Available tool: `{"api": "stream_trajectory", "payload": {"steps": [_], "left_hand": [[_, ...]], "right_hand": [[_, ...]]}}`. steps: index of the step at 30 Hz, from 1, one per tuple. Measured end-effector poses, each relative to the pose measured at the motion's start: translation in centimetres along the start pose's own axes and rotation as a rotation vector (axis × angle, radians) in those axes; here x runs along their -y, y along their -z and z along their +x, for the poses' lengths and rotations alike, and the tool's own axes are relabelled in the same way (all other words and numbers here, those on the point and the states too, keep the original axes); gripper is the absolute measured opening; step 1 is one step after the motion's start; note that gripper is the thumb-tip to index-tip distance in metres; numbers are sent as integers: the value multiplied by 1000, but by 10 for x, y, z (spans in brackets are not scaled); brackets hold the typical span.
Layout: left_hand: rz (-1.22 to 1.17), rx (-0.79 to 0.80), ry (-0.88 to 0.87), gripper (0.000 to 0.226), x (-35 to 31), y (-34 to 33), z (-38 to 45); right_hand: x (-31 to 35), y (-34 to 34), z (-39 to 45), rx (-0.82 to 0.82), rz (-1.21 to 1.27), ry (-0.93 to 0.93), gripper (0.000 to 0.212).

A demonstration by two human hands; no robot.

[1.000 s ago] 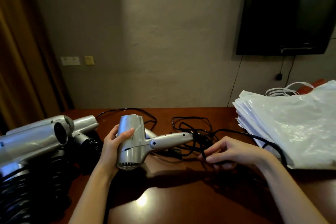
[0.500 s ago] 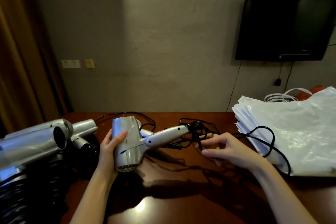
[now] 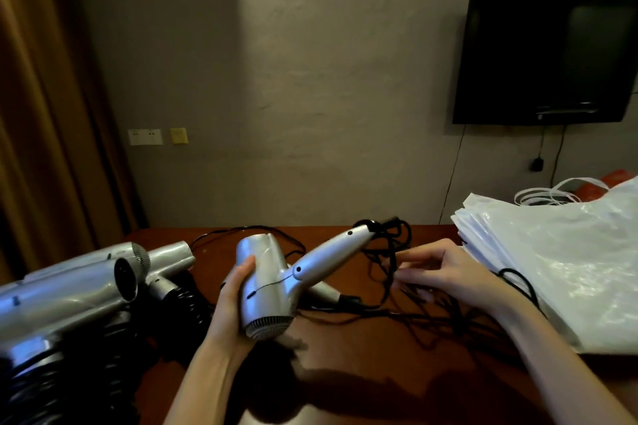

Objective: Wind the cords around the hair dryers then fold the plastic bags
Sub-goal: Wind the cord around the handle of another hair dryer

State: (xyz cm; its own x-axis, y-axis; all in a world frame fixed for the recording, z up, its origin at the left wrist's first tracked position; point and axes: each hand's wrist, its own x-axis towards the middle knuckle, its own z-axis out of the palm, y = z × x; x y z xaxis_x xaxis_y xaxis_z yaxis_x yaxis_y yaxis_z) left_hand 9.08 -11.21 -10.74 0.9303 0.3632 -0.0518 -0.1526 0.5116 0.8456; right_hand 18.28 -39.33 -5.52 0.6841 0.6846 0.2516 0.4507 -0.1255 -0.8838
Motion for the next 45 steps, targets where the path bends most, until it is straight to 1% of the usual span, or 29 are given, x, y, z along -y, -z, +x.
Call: {"api": "stream_trajectory", "payload": {"steps": [2,4,6,8,10,11,12,14,16,18,19,22,24,25,27,28,29,31,32,33,35,37,38,40,42,43,45], "left_hand": [[-12,-23,1,71,-1,1,0],[-10,-28,14,69,0,2,0],[3,-4,39,56,2,0,-1],[2,35,60,41,4,-6,-2],[-7,49,76,41,8,-11,-3],[0,65,95,39,9,-14,-3],[11,73,122,42,8,-18,-5],[29,94,158,47,7,-17,-5],[75,108,151,43,2,-11,-6],[144,144,134,41,-4,-5,-7],[178,162,123,41,-5,-3,-8],[265,171,109,42,-6,-1,-13],[342,168,84,36,-5,-4,-16],[379,159,68,37,-4,-6,-16],[461,177,20,56,0,-9,-14],[511,183,-13,66,2,-10,-13],[546,184,-47,70,4,-12,-12],[578,165,-113,69,5,-15,-11],[584,150,-152,69,6,-15,-10],[584,126,-194,69,6,-14,-9],[534,59,-246,70,5,-11,-6],[427,0,-248,72,1,-9,-6],[370,-20,-239,75,0,-8,-5],[274,-50,-192,82,-3,-8,-7],[208,-58,-145,85,-4,-7,-9],[187,-57,-136,80,-4,-8,-10],[148,-42,-141,59,-2,-8,-9]], "right_hand": [[-5,-12,3,49,70,-18,21],[-11,-25,5,69,76,-25,28],[-18,-37,6,86,37,-25,34],[-18,-48,5,128,-5,-33,26],[-15,-58,4,190,-65,-43,14],[-13,-60,4,200,-91,-60,13],[-13,-59,3,178,-114,-82,16],[-17,-47,2,51,-192,-141,24],[-24,-30,0,-73,-253,-169,23],[-28,-13,-1,-152,-342,-158,25],[-27,-8,-1,-167,-376,-163,26],[-21,2,-2,-203,-351,-163,22],[-18,0,-2,-188,-435,-163,19],[-16,-4,-2,-167,-495,-170,15],[-12,-12,-2,-128,-599,-176,8],[-8,-16,-3,-115,-635,-171,8],[-5,-19,-4,-106,-672,-160,9],[2,-25,-6,-129,-724,-127,10],[5,-27,-7,-158,-706,-104,10],[9,-28,-7,-188,-636,-77,10],[15,-29,-8,-206,-386,-40,13],[19,-31,-11,-150,-147,-4,18],[19,-34,-12,-114,-67,9,20],[15,-41,-13,-48,1,21,25],[7,-47,-10,-8,5,24,27],[5,-49,-9,7,20,20,28],[0,-50,-8,29,61,3,29]]}}
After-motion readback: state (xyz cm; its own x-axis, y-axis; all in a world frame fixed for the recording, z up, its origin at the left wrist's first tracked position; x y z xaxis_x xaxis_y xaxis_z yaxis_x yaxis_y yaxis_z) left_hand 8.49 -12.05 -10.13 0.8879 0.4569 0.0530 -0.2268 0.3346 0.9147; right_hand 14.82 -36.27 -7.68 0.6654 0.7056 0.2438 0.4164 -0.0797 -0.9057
